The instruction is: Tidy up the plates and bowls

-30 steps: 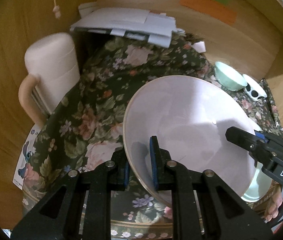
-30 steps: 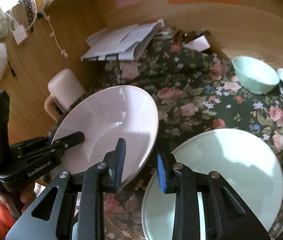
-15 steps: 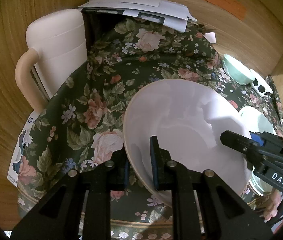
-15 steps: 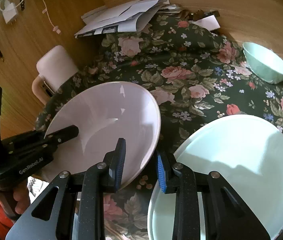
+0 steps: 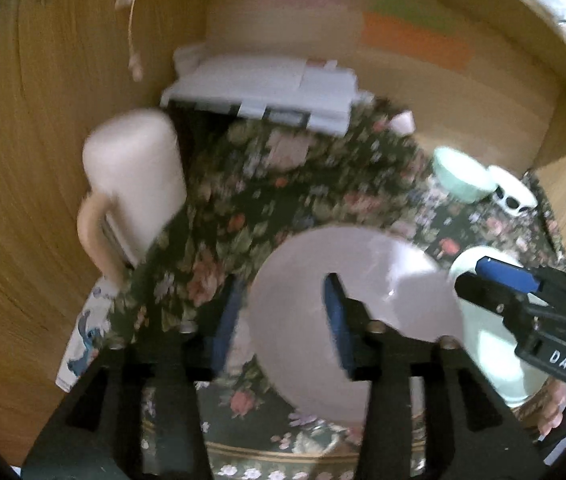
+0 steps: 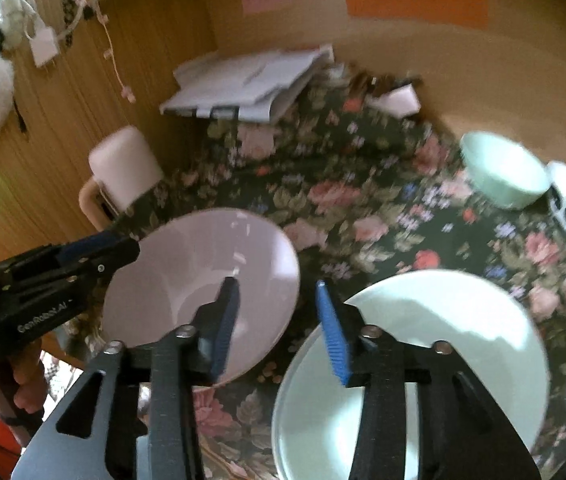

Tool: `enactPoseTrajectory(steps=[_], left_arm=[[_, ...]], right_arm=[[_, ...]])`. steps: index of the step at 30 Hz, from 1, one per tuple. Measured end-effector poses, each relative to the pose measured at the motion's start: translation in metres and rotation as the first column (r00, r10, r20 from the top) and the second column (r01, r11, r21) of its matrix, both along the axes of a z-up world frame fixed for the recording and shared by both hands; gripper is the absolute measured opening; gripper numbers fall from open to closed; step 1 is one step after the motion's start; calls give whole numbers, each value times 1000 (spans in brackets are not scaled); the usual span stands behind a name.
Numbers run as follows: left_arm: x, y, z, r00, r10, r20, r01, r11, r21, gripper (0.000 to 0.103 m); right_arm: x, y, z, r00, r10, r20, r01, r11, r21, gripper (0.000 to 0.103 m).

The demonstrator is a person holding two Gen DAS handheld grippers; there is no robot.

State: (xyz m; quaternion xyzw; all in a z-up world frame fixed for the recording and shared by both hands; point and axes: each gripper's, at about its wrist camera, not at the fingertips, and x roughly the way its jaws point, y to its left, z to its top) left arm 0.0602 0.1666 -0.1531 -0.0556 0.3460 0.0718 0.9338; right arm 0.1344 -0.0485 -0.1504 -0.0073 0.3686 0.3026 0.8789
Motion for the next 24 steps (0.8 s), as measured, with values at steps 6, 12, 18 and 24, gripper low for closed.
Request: enactPoseTrajectory(steps=[6,12,18,24], left_arm=[[-2,-30,33,993,-42,113,38,999,36,73],[7,-62,52,980,-112,162,108,994,34,74],[27,-94,64,968,-156,199,143,987,76,74],[65,-118,67,961,-215,176,208,976,59,74]], right_arm=[[-7,-27,24,995,-44,87,43,999,14,55],[-2,-62,40,987,-96,129,93,995,35,57],[11,-97,50,971,-173,167,172,985,22,59],[32,-129,57,948,-243,207,250,968,-10,59]])
